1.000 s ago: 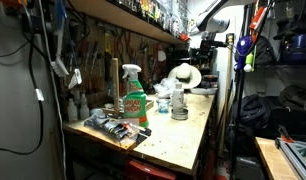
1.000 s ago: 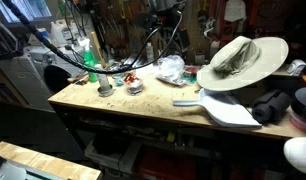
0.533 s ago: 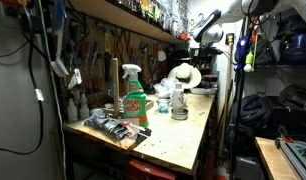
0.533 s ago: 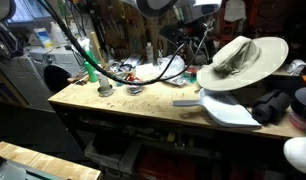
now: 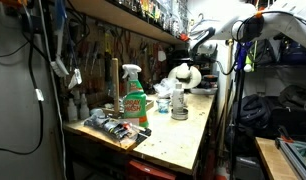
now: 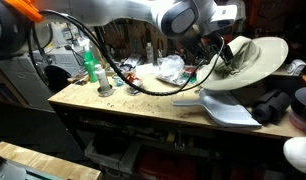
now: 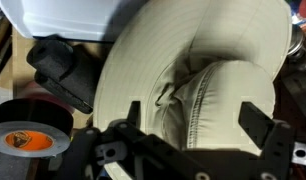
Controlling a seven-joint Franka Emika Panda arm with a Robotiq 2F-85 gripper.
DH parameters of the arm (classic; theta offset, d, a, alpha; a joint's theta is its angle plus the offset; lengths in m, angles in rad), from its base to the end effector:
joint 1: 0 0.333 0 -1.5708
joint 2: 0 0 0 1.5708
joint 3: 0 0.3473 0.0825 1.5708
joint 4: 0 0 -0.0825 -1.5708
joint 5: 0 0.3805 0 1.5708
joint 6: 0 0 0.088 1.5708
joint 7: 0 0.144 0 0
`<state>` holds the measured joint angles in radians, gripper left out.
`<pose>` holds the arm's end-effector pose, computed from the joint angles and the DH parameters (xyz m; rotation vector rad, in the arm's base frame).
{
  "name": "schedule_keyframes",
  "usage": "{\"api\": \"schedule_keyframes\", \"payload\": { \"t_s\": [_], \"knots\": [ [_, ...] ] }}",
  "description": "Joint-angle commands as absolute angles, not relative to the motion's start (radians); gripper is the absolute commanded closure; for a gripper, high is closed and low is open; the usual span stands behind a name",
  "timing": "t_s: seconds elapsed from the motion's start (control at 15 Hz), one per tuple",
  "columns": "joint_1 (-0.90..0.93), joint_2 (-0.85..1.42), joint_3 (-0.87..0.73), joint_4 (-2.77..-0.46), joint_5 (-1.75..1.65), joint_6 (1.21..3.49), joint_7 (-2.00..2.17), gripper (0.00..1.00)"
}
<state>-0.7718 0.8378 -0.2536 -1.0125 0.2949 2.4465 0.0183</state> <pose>0.5209 -0.6777 0.4206 2.4152 -1.4296 0.8486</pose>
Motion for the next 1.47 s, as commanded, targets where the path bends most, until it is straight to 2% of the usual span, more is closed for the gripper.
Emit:
{"api": "schedule_keyframes", "payload": {
  "t_s": [0.0,0.47,0.93,1.4],
  "knots": [
    [-0.776,0.868,-0.251,-0.971,0.299,2.447,0.033,0.0],
    [-0.798,0.93,-0.226,-0.878,0.315,2.435,0.019,0.0],
    [-0.828,1.008,-0.14,-0.806,0.337,2.533,-0.07,0.0],
    [-0.852,1.073,-0.123,-0.729,0.327,2.585,-0.048,0.0]
  ]
}}
